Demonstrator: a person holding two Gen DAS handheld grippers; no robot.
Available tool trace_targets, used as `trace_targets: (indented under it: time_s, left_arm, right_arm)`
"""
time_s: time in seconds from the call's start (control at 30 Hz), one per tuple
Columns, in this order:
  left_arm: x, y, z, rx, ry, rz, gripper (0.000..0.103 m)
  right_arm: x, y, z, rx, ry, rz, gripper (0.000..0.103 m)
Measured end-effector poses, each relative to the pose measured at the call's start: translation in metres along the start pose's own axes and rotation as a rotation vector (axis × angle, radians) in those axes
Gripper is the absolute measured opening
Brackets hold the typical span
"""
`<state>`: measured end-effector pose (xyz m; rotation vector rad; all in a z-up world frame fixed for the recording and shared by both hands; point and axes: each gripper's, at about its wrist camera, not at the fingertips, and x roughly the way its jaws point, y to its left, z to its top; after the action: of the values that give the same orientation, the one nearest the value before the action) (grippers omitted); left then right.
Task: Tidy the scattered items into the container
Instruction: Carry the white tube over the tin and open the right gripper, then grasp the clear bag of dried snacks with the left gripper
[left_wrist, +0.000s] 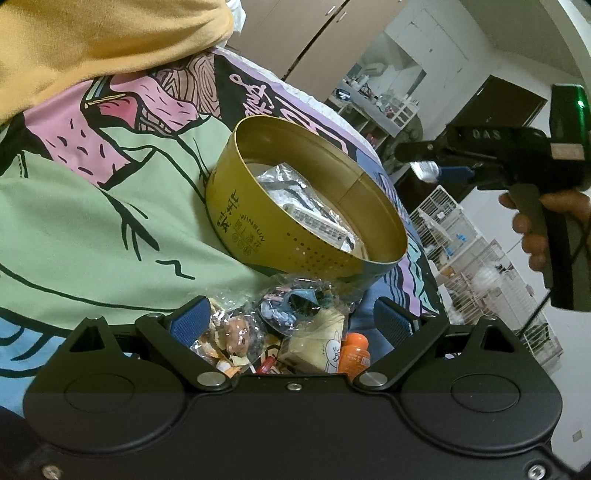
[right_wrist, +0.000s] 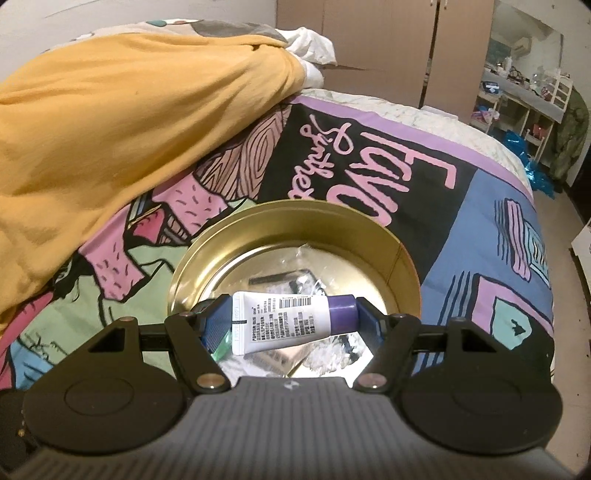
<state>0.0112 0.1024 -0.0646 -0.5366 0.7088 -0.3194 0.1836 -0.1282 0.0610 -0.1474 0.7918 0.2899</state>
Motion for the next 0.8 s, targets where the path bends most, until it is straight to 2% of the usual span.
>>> trace_targets:
  time_s: [0.03, 0.07, 0.13, 0.3, 0.6, 0.8]
  left_arm:
    - [0.000, 0.000, 0.000, -0.002, 0.000, 0.000, 0.095]
    - [0.001, 0.001, 0.000, -0.004, 0.002, -0.002, 0.095]
    - [0.001, 0.000, 0.000, -0.003, 0.001, 0.000, 0.095]
    - [0.002, 0.000, -0.001, 0.001, 0.005, -0.002, 0.095]
    - [0.005, -0.004, -0.002, 0.024, 0.024, 0.035, 0.095]
    - [0.006, -0.010, -0.004, 0.062, 0.030, 0.068, 0.095]
  right_arm:
    - [0.001, -0.001, 0.003, 0.009, -0.011, -0.016, 0.082]
    - [0.002, -0.002, 0.004, 0.012, -0.023, -0.022, 0.084]
    - [0.000, -0.004, 0.006, 0.015, -0.055, -0.054, 0.103]
    - [-0.011, -0.003, -0.006, -0.014, -0.081, -0.046, 0.103]
    - [-0.044, -0.009, -0.059, -0.019, -0.086, 0.016, 0.103]
    - [-0.068, -0.015, -0.088, -0.025, -0.104, 0.015, 0.103]
